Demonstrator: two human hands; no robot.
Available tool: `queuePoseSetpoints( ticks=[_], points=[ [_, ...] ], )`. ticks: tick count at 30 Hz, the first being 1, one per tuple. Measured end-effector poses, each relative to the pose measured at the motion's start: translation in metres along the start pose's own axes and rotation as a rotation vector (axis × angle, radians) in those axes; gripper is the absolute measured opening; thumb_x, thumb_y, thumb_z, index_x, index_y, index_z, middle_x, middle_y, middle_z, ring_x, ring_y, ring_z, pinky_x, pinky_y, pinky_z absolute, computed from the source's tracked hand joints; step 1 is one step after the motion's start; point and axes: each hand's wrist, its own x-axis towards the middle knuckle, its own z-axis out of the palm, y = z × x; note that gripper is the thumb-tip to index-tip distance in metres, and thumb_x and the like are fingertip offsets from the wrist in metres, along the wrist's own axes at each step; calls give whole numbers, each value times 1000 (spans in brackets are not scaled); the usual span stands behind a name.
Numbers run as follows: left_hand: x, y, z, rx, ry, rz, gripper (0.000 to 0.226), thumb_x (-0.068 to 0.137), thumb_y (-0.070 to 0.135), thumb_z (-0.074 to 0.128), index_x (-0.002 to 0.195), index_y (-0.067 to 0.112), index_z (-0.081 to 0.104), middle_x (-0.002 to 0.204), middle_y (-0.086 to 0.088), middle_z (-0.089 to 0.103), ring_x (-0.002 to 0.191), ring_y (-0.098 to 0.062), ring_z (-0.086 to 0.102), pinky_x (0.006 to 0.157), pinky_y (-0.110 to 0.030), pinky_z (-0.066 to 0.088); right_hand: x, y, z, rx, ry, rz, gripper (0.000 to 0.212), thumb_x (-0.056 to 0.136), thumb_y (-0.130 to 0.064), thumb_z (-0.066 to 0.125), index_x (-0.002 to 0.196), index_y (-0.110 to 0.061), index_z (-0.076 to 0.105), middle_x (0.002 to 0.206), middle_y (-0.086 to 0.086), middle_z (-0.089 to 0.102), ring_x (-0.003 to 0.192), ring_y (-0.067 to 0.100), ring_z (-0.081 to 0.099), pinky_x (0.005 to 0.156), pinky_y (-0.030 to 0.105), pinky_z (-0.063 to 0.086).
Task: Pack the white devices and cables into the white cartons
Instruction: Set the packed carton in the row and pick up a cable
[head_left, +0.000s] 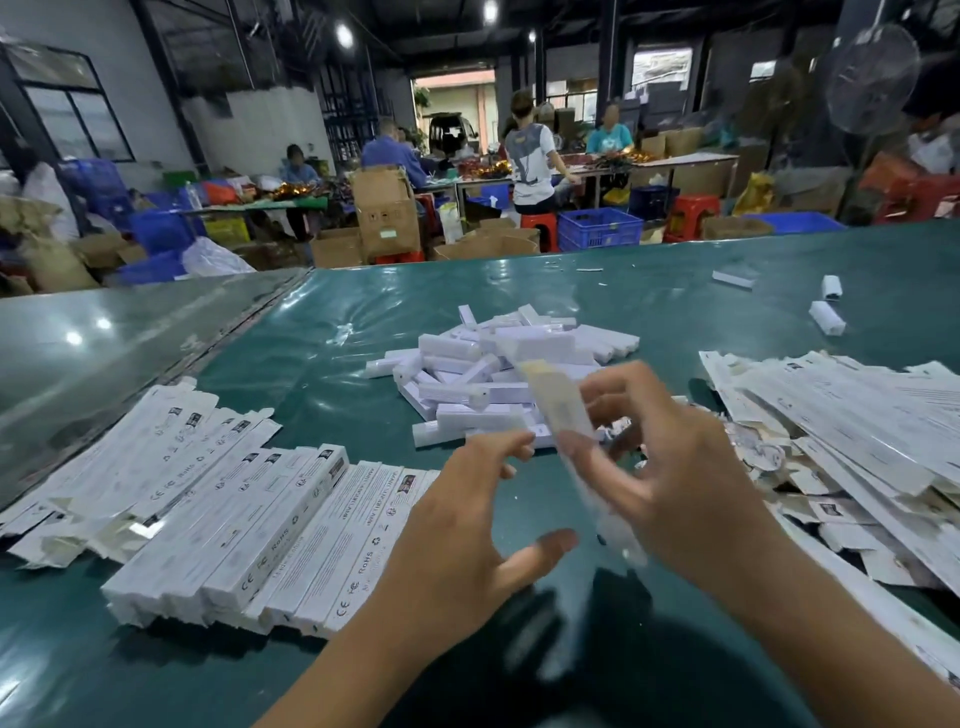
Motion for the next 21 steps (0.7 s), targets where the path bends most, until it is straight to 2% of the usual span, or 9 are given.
queuePoseSetpoints(
  ticks=[2,4,8,11,13,15,17,19,21],
  points=[
    [0,3,3,-40,10,29,71,85,57,72,139,20,45,123,12,59,111,-9,60,91,-23,49,-7,-4,17,159,-45,54,39,86,-27,81,102,-37,47,88,-17,66,85,3,67,64,12,52],
    [-1,3,3,-82,44,27,68,84,53,73,137,19,48,120,13,62,108,-8,63,86,-25,53,-10,-4,25,260,0,123,46,79,-38,85,102,-40,45,93,-13,64,86,10,67,65,23,55],
    [-2,3,3,-172,67,24,49,84,30,74,128,28,53,108,16,64,97,-5,64,64,-8,46,-15,-5,33,221,60,103,49,72,-63,78,101,-41,45,89,-13,58,81,15,61,63,34,54],
    [1,5,2,-394,12,-35,35,92,24,68,122,41,59,112,14,69,103,-11,67,80,-14,50,-15,-3,32,185,51,76,47,78,-69,70,107,-41,46,92,-13,58,87,14,63,65,33,54],
    [2,7,-1,-554,-14,-111,28,95,40,65,121,47,60,116,14,70,109,-10,67,88,-19,51,-12,0,29,170,66,62,41,83,-63,68,111,-39,49,95,-13,60,90,14,64,66,35,55],
    [2,7,-2,-664,-29,-172,27,94,53,61,121,48,62,111,11,72,106,-7,67,81,-24,54,-11,2,27,184,101,40,36,86,-52,69,113,-36,50,96,-15,61,93,13,64,64,34,55],
    [1,8,0,-691,-23,-185,21,95,49,60,116,47,64,101,9,72,95,-6,67,77,-23,55,-10,1,24,185,138,-19,33,88,-42,69,115,-31,53,98,-15,61,94,11,65,64,29,54],
    [0,10,1,-675,4,-182,15,93,43,65,108,42,64,82,12,65,76,-2,61,68,-14,49,-11,-1,22,108,167,-148,29,92,-32,67,116,-18,59,101,-6,63,92,8,63,65,26,53],
    [0,11,4,-604,52,-205,17,87,45,73,99,39,62,71,9,55,63,-3,51,59,-14,44,-12,-3,20,23,198,-263,27,96,-25,63,113,-5,66,103,4,65,90,8,59,70,24,52]
  ],
)
